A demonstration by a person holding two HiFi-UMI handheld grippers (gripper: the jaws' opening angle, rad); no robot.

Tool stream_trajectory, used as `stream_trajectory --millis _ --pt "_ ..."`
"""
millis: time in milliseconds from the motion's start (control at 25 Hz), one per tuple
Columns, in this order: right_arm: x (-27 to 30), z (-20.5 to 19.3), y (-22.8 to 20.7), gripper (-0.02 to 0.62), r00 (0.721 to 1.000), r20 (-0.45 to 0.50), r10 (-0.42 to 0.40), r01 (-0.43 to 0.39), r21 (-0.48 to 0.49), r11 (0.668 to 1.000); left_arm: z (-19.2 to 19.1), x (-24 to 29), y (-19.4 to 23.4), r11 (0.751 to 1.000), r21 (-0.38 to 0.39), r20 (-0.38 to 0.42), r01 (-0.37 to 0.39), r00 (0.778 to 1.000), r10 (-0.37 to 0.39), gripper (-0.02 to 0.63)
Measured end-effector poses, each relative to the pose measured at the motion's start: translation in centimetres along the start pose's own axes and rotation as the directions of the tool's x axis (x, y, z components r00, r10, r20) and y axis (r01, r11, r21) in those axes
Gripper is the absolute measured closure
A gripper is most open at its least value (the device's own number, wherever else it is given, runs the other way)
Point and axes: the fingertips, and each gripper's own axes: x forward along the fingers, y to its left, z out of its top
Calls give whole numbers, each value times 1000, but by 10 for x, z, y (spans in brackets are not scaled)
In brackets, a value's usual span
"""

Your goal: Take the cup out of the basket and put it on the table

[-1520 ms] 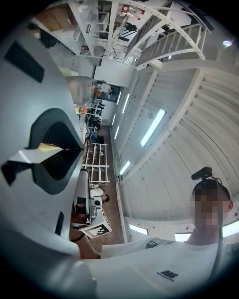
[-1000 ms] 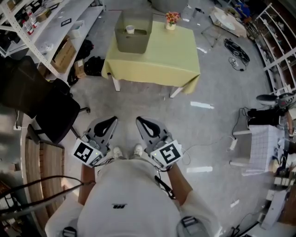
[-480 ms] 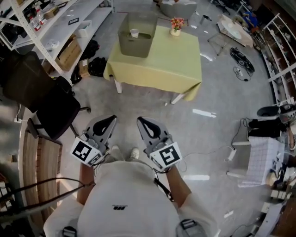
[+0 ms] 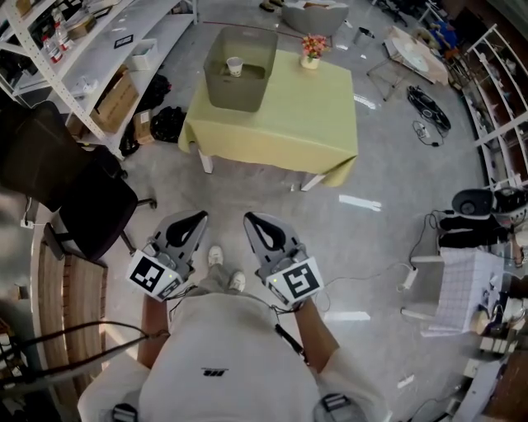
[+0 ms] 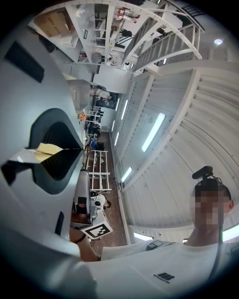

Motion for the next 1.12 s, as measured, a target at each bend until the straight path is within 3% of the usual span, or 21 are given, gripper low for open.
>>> stream_trajectory --millis 760,1120 --pt "114 -17 -47 588 996 -45 -75 75 -6 997 4 44 114 995 -15 -4 98 995 -98 594" --pt "141 -9 -73 588 996 -35 -83 82 -18 996 1 69 143 995 -41 -9 89 996 -89 594"
